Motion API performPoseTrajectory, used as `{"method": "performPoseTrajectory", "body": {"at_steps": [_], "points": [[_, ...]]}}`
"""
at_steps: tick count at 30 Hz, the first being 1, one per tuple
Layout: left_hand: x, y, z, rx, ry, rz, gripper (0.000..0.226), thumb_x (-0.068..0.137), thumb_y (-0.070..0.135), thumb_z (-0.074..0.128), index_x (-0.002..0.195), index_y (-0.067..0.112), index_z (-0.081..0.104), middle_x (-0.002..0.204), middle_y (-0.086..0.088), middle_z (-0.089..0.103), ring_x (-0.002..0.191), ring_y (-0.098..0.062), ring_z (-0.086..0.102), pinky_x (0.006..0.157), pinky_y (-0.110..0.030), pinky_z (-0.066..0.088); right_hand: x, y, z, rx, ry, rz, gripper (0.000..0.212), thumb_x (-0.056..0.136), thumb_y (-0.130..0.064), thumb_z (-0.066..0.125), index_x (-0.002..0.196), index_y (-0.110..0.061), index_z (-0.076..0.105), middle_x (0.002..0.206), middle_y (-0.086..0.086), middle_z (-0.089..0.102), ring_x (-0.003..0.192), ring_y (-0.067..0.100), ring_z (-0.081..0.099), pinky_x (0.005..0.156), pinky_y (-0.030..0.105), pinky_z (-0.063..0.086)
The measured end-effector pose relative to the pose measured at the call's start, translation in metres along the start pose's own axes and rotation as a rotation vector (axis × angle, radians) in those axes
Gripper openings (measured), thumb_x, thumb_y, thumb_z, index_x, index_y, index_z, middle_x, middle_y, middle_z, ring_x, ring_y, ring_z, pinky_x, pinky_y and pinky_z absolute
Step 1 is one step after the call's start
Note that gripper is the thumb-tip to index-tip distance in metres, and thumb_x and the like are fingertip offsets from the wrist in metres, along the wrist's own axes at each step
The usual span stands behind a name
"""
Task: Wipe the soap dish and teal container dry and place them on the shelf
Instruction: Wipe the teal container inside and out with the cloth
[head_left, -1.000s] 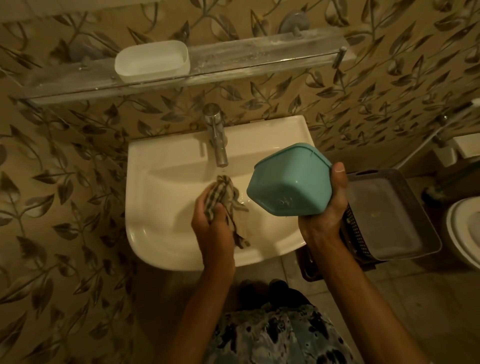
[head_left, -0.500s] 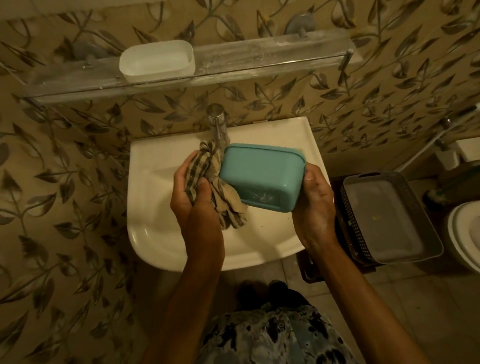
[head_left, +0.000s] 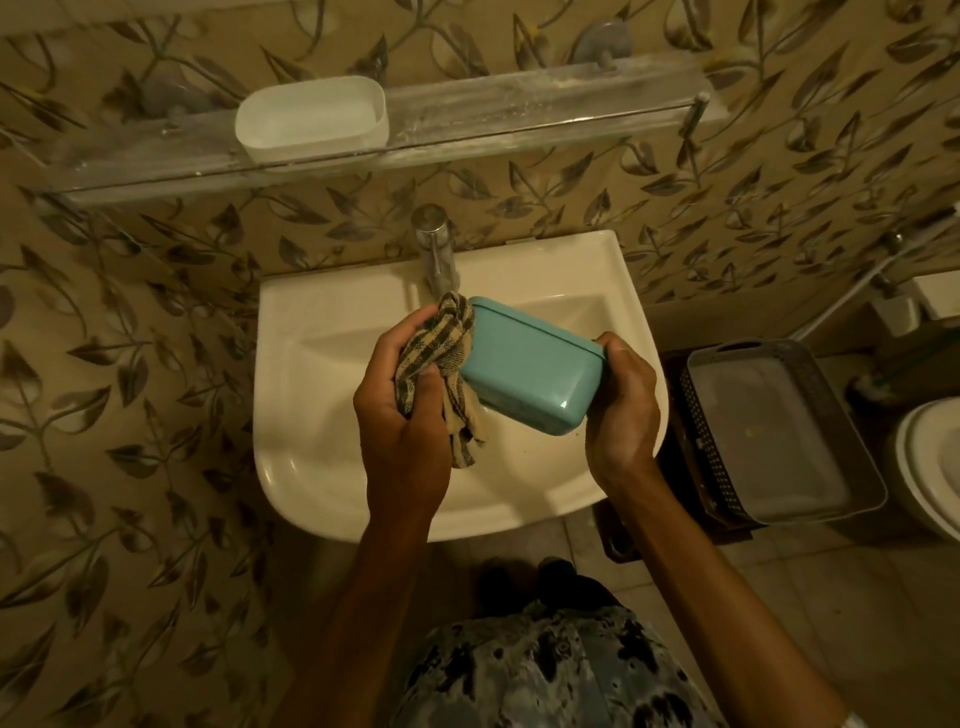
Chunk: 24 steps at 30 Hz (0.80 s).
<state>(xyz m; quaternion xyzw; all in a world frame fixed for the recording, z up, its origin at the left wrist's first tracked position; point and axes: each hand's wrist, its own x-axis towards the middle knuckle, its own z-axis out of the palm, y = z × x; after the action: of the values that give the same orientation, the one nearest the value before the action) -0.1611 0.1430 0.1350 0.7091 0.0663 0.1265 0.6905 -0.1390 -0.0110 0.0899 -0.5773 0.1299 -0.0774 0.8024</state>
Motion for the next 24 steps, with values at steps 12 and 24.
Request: {"method": "performPoseTrajectory", "body": {"at_steps": [12, 24], "points": [[0.001, 0.007, 0.005, -0.015, -0.006, 0.03, 0.046, 0.09, -0.005, 0.038, 0.124, 0.019, 0.056, 0.117, 0.016, 0.064, 0.112, -0.005, 0.06, 0.096, -0.025, 0.049, 0.005, -0.011, 0.007, 0.06, 0.185, -0.006, 0.035, 0.08, -0.047, 0.049, 0.059, -0.028, 0.069, 0.063, -0.007, 0.062, 0.065, 0.01, 0.059, 0.059, 0.023, 0.046], [0.019, 0.019, 0.0, 0.161, 0.095, 0.089, 0.043, 0.09, -0.01, 0.039, 0.125, 0.008, 0.056, 0.117, 0.004, 0.061, 0.11, -0.001, 0.059, 0.094, -0.017, 0.047, 0.008, -0.02, 0.003, -0.075, 0.161, 0.024, 0.034, 0.072, -0.03, 0.038, 0.04, -0.024, 0.043, 0.045, -0.008, 0.043, 0.046, 0.011, 0.044, 0.047, 0.022, 0.034]]}}
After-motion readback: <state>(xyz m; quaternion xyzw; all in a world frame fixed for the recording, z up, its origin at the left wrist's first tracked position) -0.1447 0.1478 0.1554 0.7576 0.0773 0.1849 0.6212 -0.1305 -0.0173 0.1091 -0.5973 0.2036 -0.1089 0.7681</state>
